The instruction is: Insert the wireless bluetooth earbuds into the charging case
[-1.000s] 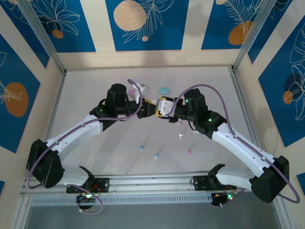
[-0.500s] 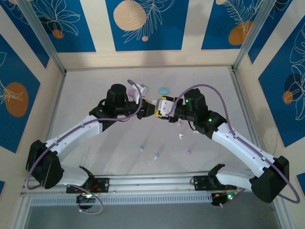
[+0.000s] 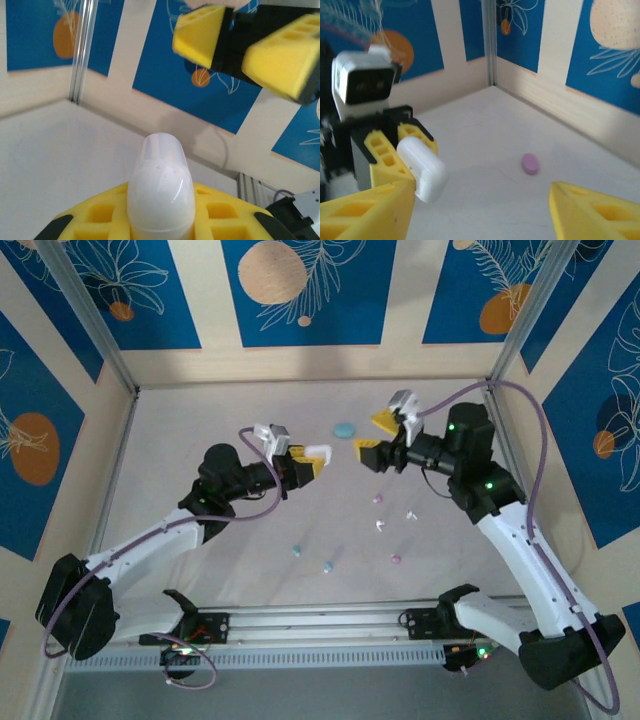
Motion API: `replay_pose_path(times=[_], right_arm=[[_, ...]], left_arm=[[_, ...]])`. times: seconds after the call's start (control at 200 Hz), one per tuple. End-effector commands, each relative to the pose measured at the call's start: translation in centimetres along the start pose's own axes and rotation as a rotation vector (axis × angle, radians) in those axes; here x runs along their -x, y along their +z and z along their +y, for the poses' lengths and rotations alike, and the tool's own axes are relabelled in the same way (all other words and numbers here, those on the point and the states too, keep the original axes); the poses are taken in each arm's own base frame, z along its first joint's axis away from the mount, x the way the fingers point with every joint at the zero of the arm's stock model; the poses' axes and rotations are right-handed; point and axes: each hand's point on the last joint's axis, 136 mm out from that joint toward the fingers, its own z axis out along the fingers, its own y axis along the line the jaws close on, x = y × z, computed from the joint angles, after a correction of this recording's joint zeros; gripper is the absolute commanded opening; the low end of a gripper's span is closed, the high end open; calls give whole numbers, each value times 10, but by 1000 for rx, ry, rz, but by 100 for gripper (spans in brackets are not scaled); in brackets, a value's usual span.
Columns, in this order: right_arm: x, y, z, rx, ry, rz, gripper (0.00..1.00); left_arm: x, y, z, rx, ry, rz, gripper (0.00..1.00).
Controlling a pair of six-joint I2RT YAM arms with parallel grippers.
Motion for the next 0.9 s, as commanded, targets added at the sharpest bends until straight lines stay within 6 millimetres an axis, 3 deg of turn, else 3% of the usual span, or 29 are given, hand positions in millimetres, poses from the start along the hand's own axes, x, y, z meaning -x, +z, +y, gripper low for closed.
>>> replay_pose_path(times=[0.0,0.11,0.275,0.69,0.895], right_arm=[[2,-2,19,174,442,80,68],[6,1,37,301,507,126,68],[6,11,60,373,451,179,71],[-12,41,50,309,463,269,71],[-17,52,33,235,464,276,69]], left_arm=[[40,-5,-18,-43,185,-176,3],[45,-6,-19,-46,238,-240,2],[44,-3,-21,-62,251,-260,2],[38,3,-29,-102,224,-222,3],[38,5,-32,-121,222,-218,3]])
